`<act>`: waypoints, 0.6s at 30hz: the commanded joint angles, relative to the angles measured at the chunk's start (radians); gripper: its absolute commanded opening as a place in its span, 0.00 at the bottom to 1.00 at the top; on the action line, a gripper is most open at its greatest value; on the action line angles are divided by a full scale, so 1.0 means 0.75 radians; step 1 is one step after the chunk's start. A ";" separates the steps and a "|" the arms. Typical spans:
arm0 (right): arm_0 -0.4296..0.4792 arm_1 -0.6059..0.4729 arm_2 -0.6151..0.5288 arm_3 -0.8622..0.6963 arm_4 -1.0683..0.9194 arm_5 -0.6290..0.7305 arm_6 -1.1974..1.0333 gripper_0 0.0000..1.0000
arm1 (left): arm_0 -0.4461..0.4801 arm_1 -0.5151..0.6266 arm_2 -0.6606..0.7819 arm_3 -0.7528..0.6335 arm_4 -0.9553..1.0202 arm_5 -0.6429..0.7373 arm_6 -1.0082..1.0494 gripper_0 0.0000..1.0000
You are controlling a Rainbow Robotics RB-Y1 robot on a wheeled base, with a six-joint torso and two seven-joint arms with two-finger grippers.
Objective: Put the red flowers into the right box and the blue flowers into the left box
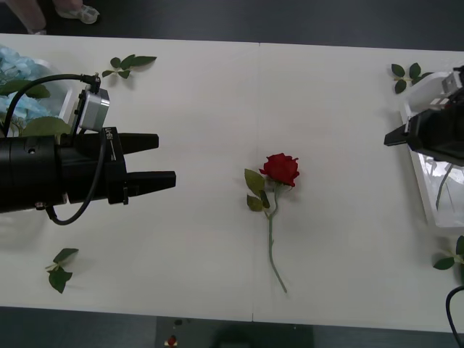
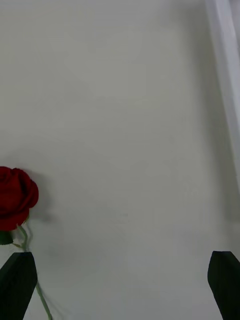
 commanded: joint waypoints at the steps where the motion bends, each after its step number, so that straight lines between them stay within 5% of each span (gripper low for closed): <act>1: -0.022 0.037 0.130 -0.103 0.028 -0.008 0.093 1.00 | -0.021 0.017 0.001 -0.035 0.011 0.006 -0.035 1.00; 18: -0.033 0.278 0.605 -0.064 0.417 -0.221 0.060 1.00 | -0.021 0.017 0.001 -0.035 0.011 0.006 -0.035 1.00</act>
